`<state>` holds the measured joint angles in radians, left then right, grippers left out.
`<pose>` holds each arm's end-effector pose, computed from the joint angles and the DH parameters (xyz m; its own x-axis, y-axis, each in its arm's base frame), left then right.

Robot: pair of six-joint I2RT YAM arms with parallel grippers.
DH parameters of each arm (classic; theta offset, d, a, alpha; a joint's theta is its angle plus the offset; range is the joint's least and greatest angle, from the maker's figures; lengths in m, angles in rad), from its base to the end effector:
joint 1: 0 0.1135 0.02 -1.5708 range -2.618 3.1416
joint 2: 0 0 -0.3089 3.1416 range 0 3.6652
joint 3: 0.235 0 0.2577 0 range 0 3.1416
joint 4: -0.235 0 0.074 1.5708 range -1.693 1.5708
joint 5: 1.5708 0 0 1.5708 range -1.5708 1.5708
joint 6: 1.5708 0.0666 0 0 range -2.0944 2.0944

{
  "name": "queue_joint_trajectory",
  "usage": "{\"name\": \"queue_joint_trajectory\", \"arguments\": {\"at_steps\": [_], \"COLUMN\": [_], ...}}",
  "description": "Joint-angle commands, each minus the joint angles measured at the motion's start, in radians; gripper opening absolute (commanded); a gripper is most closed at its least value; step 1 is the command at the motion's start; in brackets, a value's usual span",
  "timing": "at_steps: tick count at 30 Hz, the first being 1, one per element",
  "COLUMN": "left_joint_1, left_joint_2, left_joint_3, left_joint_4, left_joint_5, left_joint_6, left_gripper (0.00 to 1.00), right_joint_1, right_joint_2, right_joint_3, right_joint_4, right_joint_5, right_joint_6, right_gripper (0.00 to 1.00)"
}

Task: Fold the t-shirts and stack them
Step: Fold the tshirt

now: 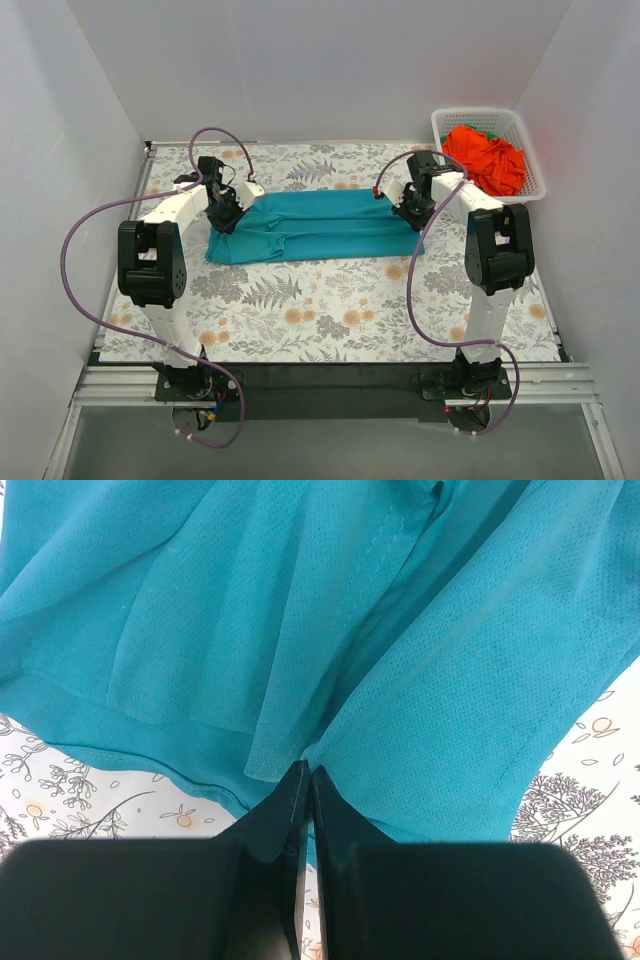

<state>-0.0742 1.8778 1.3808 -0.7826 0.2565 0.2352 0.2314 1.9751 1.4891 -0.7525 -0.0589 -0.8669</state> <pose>0.3996 -0.0467 0.2086 -0.8953 0.2926 -0.3358 0.3630 0.9163 -0.1694 0.4244 0.1040 0.2007 -0.4067 -0.8777 -0.2535 -0.8617 0.4607 -0.2127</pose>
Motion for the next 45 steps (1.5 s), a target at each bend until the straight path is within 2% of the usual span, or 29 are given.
{"name": "queue_joint_trajectory", "arguments": {"at_steps": [1, 41, 42, 43, 44, 45], "left_joint_1": [0.002, -0.003, -0.003, -0.001, 0.014, 0.027], "left_joint_2": [-0.006, 0.063, 0.061, 0.057, 0.046, 0.040], "left_joint_3": [-0.014, 0.064, 0.066, 0.075, 0.084, 0.095], "left_joint_4": [0.029, 0.066, 0.071, 0.065, 0.054, 0.021], "left_joint_5": [-0.016, -0.010, -0.014, -0.008, 0.007, 0.042], "left_joint_6": [-0.005, -0.036, -0.054, -0.066, -0.079, -0.111], "left_gripper": [0.00, 0.02, 0.05, 0.16, 0.21, 0.30], "right_joint_1": [-0.004, -0.017, -0.018, -0.023, -0.026, -0.032], "right_joint_2": [0.013, 0.011, 0.013, 0.008, 0.002, -0.005], "right_joint_3": [0.051, 0.039, 0.040, 0.045, 0.048, 0.053], "right_joint_4": [-0.005, -0.005, -0.007, -0.010, -0.010, -0.016], "right_joint_5": [0.008, 0.005, 0.005, 0.004, -0.004, -0.012], "right_joint_6": [0.006, 0.022, 0.029, 0.041, 0.049, 0.057], "right_gripper": [0.01, 0.01, 0.12, 0.20, 0.29, 0.44]}}
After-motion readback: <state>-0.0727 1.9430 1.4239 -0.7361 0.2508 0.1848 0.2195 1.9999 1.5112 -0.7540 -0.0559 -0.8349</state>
